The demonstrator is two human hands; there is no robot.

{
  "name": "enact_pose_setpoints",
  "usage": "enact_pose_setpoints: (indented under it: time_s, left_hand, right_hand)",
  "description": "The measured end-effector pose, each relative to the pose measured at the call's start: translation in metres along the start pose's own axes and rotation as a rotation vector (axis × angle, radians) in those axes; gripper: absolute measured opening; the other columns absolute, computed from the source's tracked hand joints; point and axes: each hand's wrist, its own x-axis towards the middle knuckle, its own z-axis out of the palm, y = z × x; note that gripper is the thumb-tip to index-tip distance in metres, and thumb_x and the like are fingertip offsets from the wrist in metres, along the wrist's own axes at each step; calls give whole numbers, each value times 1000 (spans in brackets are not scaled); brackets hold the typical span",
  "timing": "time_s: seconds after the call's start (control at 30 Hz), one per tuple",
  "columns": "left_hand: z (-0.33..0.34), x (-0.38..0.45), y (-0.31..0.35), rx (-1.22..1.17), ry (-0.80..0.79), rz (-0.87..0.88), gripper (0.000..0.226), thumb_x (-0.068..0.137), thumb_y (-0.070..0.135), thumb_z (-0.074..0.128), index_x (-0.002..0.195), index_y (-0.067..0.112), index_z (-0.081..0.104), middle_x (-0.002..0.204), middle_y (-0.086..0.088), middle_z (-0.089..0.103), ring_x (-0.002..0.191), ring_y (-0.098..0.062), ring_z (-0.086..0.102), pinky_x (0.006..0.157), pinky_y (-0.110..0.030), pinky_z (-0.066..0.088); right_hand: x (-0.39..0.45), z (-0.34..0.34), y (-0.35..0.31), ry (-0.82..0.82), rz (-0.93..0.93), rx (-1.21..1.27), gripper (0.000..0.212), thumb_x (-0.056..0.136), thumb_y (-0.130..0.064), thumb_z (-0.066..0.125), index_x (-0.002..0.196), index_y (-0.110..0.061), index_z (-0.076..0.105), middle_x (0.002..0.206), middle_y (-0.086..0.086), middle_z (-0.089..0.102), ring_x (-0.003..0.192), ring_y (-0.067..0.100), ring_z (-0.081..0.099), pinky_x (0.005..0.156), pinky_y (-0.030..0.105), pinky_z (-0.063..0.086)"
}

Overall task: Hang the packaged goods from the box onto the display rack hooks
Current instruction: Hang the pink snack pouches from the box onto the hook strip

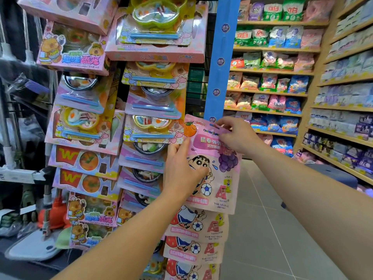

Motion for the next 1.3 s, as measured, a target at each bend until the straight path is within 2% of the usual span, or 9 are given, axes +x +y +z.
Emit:
enact_pose_setpoints:
  time_s: [0.1,0.2,0.47,0.6,0.67,0.83,0.97,1.1,1.3]
  left_hand:
    - [-1,1,-3,17,23,2,93,72,33,79,150,26,31,112,7,33,99,-10,42,80,-25,39]
    - [-2,0,-5,19,33,5,92,72,33,78,150,27,30,110,7,33,97,-10,42,79,-25,40]
    - [-4,-1,-10,0,29,-5,93,71,31,78,150,27,31,112,7,34,99,-9,43,80,-24,40]
    - [-4,0,-10,0,16,-8,93,70,31,78,150,27,31,112,7,34,100,-10,44,82,-26,43]
    - [-4,0,-9,-2,14,-11,93,70,31,79,150,27,31,113,7,35,101,-11,44,83,-28,44]
    - [-4,0,-8,-7,10,-18,93,71,32,79,150,28,31,115,7,35,102,-11,44,86,-30,45]
    - [-4,-1,-6,-10,-21,-26,93,72,33,78,150,28,29,116,7,35,107,-13,46,87,-31,45]
    - [-5,-2,-1,-40,-82,-85,92,73,31,78,150,32,28,112,5,35,112,-19,46,85,-26,37]
    - [-8,-1,6,-44,-83,-102,90,72,29,79,148,33,30,108,5,35,105,-17,44,81,-25,34]
  right_hand:
    - [-1,3,-2,7,-30,-4,47,85,-9,59,128,-26,62,130,0,63,119,24,55,96,42,49]
    - [-2,4,-4,-9,-26,-6,50,86,-7,58,133,-25,60,133,1,62,123,25,54,97,39,48]
    - [2,0,-9,-78,22,70,34,85,-5,60,115,-21,65,108,4,62,98,23,57,70,29,43]
    - [5,-1,-13,-90,69,141,22,87,-4,61,104,-17,67,95,-2,62,78,10,55,56,15,38]
    - [6,-3,-14,-114,94,172,23,86,-2,62,104,-14,69,91,-4,62,73,5,54,55,16,39]
    - [8,0,-12,-55,109,185,25,87,-3,62,105,-16,71,99,-3,64,93,15,57,72,25,40]
    - [9,1,-7,-16,91,209,19,92,-8,59,100,-20,71,95,-4,65,84,8,60,60,12,42]
    - [10,3,-5,-2,128,177,29,91,-3,55,108,-19,71,99,-2,65,99,16,60,78,26,44]
    - [10,1,-13,-29,188,228,34,92,5,47,114,-7,71,115,5,65,102,16,53,70,22,44]
